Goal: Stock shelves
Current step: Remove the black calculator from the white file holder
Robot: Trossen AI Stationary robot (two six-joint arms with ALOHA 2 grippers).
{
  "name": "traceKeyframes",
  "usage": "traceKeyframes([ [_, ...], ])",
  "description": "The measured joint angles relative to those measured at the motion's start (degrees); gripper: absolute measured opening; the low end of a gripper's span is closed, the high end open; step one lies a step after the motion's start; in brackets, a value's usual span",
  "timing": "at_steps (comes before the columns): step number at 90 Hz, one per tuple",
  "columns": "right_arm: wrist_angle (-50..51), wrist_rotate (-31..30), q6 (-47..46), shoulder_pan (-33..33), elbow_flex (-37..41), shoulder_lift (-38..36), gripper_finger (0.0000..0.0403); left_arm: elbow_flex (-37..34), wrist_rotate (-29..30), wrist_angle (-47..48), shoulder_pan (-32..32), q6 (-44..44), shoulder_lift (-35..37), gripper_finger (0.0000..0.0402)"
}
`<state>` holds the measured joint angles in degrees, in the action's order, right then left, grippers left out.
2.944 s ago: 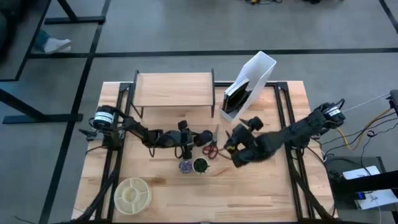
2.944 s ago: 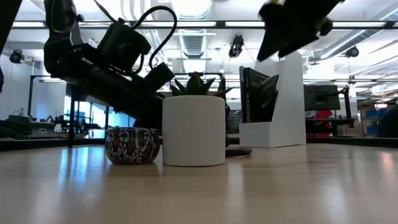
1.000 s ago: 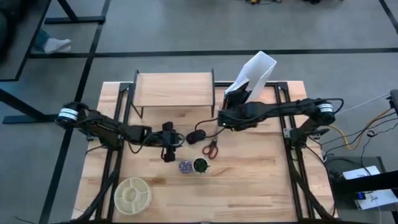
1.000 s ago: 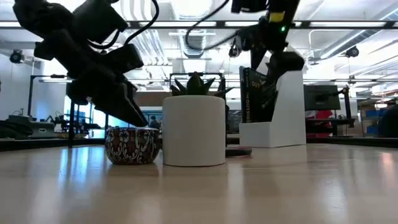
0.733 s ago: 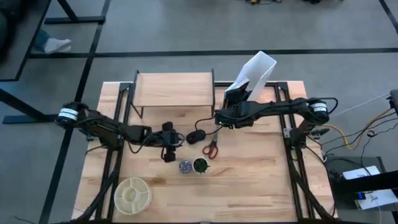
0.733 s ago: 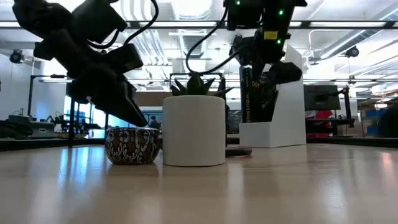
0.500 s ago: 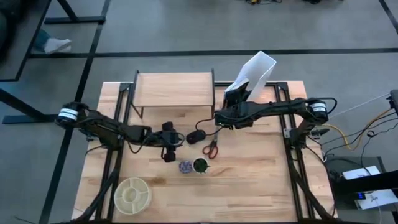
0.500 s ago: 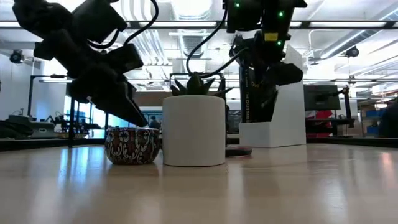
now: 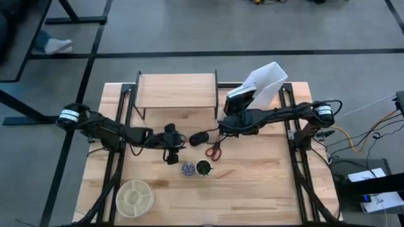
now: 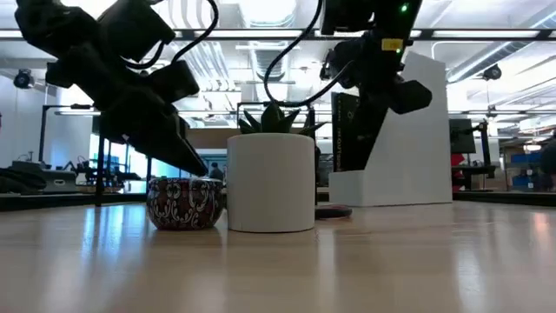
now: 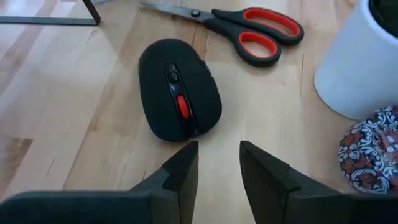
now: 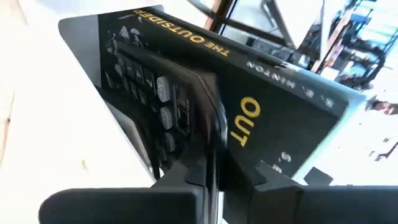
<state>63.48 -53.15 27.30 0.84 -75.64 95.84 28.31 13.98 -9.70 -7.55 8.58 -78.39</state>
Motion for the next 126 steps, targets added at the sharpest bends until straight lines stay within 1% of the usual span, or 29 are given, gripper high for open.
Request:
traceKeyframes([
  [15, 2.98, -0.67, -0.45, 2.57, 0.0, -0.11, 0.0013, -0.11, 0.0, -0.92, 0.0, 0.11, 0.0, 0.0107],
  [24, 7.3, -0.98, -0.44, 4.24, -1.23, -0.11, 0.0013, -0.13, 0.0, -0.97, 0.0, 0.16, -0.02, 0.0109],
  [31, 10.81, -3.53, -1.93, 5.64, -2.8, -0.16, 0.0012, -0.26, 0.0, -1.08, 0.0, 0.57, -0.02, 0.0108],
  [37, 13.99, -6.62, -4.16, 6.91, -4.83, -0.16, 0.0012, -0.39, 0.0, -1.02, 0.0, 0.89, -0.04, 0.0105],
  [43, 16.85, -7.94, -5.81, 8.12, -7.63, -0.16, 0.0012, -0.39, 0.0, -1.06, 0.0, 0.98, -0.04, 0.0101],
  [52, 18.45, -7.85, -8.0, 9.91, -11.71, -0.24, 0.0012, -0.39, 0.01, -1.34, 0.0, 0.98, -0.04, 0.0099],
  [62, 18.78, -5.53, -8.77, 12.1, -16.6, -0.24, 0.0012, -0.39, 0.01, -1.66, 0.0, 0.98, -0.04, 0.0102],
  [70, 18.67, -0.29, -10.28, 13.74, -20.61, -0.24, 0.0012, -0.39, 0.01, -1.83, 0.0, 0.98, -0.04, 0.0105],
  [81, 18.69, 9.24, -14.55, 15.25, -25.35, -0.24, 0.0012, -0.39, 0.02, -1.85, 0.04, 0.98, -0.04, 0.0109],
  [87, 18.76, 16.2, -17.52, 15.46, -27.26, -0.24, 0.0012, -0.39, 0.02, -1.9, 0.04, 0.99, -0.04, 0.0109],
  [96, 19.3, 29.62, -21.76, 15.41, -28.73, -0.24, 0.0012, -0.39, 0.02, -1.99, 0.04, 1.2, -0.04, 0.0105],
  [102, 20.49, 37.68, -24.0, 15.41, -28.58, -0.24, 0.0012, -0.39, 0.02, -2.31, 0.04, 1.4, -0.04, 0.0101],
  [110, 21.7, 44.73, -26.27, 15.48, -26.54, -0.24, 0.0012, -0.39, 0.03, -2.52, 0.04, 1.46, -0.04, 0.0099],
  [116, 22.96, 48.89, -26.3, 15.46, -24.18, -0.23, 0.0012, -0.39, 0.02, -2.71, 0.03, 1.62, -0.04, 0.0099],
  [126, 23.7, 53.52, -26.83, 15.43, -19.02, -0.22, 0.0012, -0.39, 0.02, -2.79, 0.02, 1.88, -0.04, 0.0103],
])
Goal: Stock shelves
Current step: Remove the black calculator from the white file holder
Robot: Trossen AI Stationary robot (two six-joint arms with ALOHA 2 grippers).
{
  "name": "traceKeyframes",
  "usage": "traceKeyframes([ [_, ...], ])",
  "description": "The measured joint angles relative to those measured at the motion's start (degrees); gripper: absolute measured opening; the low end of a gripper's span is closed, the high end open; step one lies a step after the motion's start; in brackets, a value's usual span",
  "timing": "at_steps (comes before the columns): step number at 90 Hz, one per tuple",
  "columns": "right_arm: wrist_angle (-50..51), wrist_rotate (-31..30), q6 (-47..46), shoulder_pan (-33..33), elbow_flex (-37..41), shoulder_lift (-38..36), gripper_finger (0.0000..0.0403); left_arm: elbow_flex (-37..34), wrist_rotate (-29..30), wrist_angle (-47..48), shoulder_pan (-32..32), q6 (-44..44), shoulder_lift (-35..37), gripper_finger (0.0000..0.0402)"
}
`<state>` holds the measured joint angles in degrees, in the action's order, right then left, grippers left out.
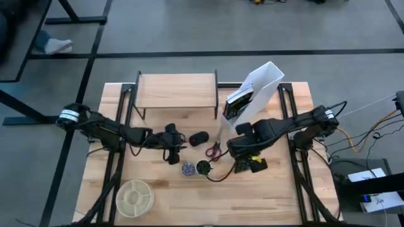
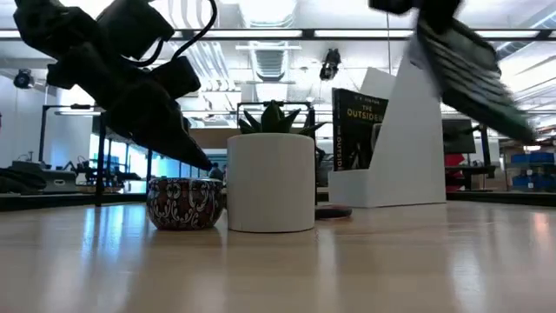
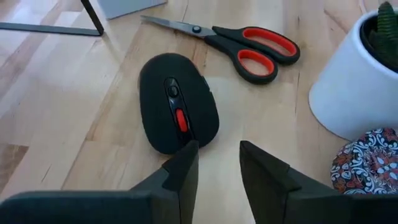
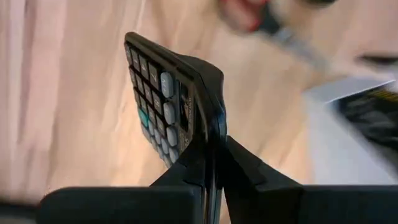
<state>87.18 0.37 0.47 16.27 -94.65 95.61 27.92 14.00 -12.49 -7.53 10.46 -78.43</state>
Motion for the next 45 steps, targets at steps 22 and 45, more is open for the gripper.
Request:
traceKeyframes([
  [22, -3.4, 19.71, -4.04, 0.27, 13.81, 0.18, 0.0011, 0.0, 0.0, 0.02, -0.04, 0.59, 0.0, 0.0111],
  [45, -16.88, 31.36, -11.38, 5.3, 26.15, 0.2, 0.0011, -0.04, -0.01, 0.02, -0.04, 0.04, 0.0, 0.0102],
])
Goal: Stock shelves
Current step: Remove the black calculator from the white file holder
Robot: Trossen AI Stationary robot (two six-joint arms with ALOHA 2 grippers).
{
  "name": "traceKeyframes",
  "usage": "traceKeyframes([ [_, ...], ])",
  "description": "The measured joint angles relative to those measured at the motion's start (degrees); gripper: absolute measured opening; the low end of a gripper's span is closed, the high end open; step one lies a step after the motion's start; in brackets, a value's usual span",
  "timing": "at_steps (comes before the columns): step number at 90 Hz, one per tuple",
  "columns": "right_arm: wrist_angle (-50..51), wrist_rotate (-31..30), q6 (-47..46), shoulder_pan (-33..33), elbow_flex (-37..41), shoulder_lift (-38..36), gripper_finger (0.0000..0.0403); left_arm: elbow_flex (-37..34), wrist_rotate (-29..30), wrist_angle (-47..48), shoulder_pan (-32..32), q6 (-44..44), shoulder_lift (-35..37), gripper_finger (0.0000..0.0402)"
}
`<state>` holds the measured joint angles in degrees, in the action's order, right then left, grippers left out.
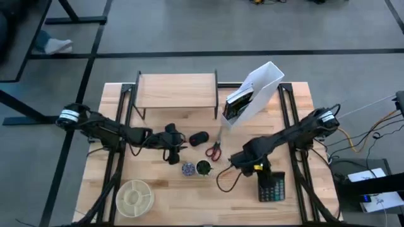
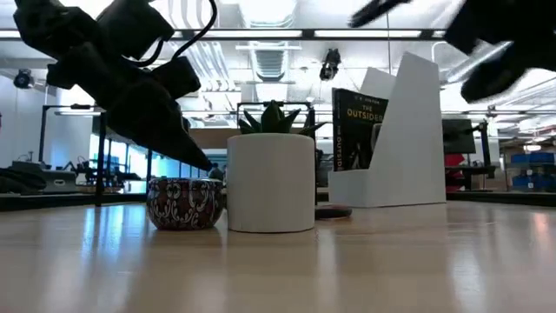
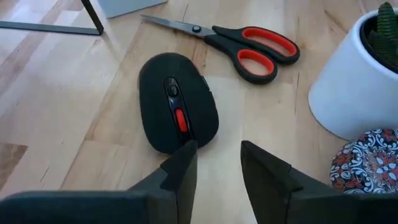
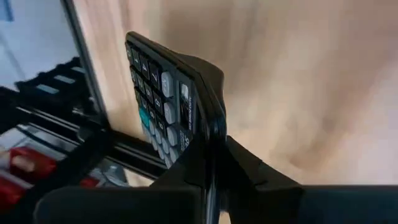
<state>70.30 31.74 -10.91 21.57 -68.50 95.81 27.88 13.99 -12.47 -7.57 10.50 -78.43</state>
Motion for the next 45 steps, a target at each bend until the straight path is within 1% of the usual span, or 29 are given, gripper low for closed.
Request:
traceKeyframes([
  [4, -2.81, 1.19, -1.02, 1.25, 1.82, 0.0, 0.0012, -0.13, 0.01, 0.0, -0.04, -0.04, 0.0, 0.0101],
  [11, -5.98, 1.13, -3.55, 3.41, 4.57, 0.0, 0.0012, -0.36, -0.01, 0.51, -0.26, -0.23, 0.0, 0.01],
  [26, -6.39, 2.22, -9.06, 6.65, 8.47, -0.07, 0.0018, -0.39, -0.01, 1.39, -0.55, -0.77, 0.0, 0.0108],
  [35, -6.42, 2.05, -11.25, 8.03, 10.15, -0.07, 0.0036, -0.39, -0.01, 0.65, -0.55, -0.79, 0.0, 0.0116],
  [45, -6.34, 1.03, -14.12, 8.56, 11.81, -0.07, 0.0066, -0.39, -0.01, 0.44, -0.55, -0.79, 0.0, 0.0127],
])
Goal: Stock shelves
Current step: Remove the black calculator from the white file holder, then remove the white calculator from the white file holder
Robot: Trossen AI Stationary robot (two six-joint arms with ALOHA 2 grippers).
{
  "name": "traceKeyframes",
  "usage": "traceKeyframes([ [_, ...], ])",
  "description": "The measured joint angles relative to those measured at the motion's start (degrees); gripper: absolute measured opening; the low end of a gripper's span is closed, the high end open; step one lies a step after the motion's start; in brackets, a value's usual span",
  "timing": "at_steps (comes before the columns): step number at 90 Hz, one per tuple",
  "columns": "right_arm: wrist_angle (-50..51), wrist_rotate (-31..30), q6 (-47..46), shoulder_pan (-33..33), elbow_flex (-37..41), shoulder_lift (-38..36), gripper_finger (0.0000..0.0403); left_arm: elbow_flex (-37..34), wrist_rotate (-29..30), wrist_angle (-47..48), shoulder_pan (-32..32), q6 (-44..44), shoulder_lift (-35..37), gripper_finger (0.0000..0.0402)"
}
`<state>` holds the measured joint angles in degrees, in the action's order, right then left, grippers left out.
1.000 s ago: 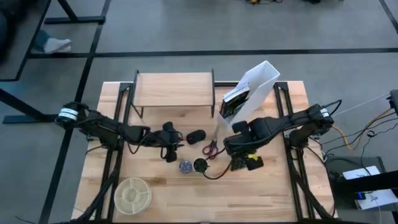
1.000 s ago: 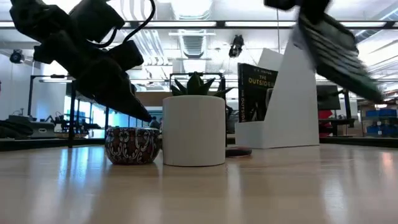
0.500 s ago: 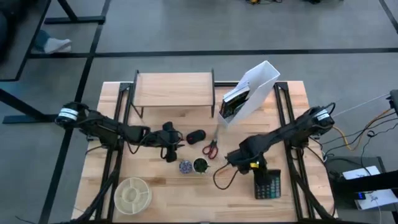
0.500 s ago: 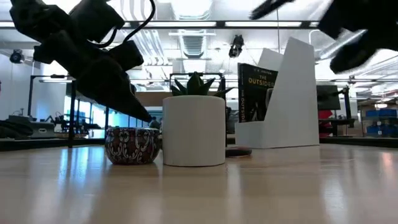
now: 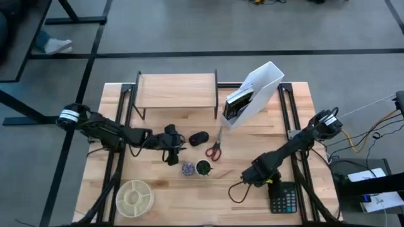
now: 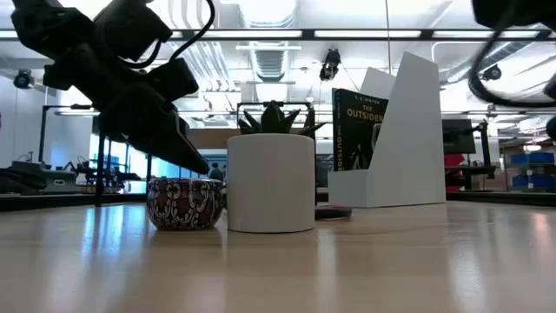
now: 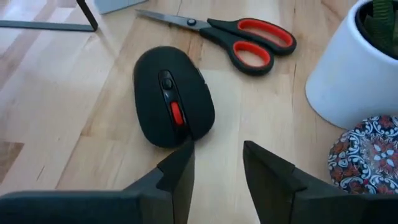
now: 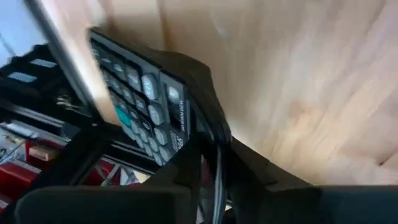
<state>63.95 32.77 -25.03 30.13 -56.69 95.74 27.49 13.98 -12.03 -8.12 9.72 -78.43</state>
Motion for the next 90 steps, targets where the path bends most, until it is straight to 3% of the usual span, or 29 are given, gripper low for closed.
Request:
traceKeyframes([
  [25, 2.92, 0.02, -0.14, -1.49, 0.34, 0.04, 0.0151, 0.0, -0.02, 0.04, 0.0, -0.29, -0.02, 0.0157],
  [35, 8.88, -0.53, 1.57, -3.33, -2.81, 0.04, 0.0167, 0.0, -0.01, 0.07, 0.0, -1.84, -0.01, 0.017],
  [43, 14.62, -4.63, 3.46, -5.05, -6.51, 0.04, 0.0171, 0.0, -0.02, 0.03, 0.0, -2.68, 0.04, 0.0179],
  [57, 18.78, -21.01, 7.66, -8.6, -15.47, 0.04, 0.0162, 0.0, -0.01, 0.04, 0.0, -2.75, 0.07, 0.0189],
  [79, 17.53, -56.35, 19.12, -12.79, -28.94, 0.04, 0.0127, 0.0, -0.02, 0.04, 0.0, -2.75, 0.07, 0.0182],
  [90, 14.34, -66.84, 22.63, -16.57, -30.83, 0.02, 0.0109, 0.0, -0.02, 0.04, 0.0, -2.44, 0.07, 0.0176],
])
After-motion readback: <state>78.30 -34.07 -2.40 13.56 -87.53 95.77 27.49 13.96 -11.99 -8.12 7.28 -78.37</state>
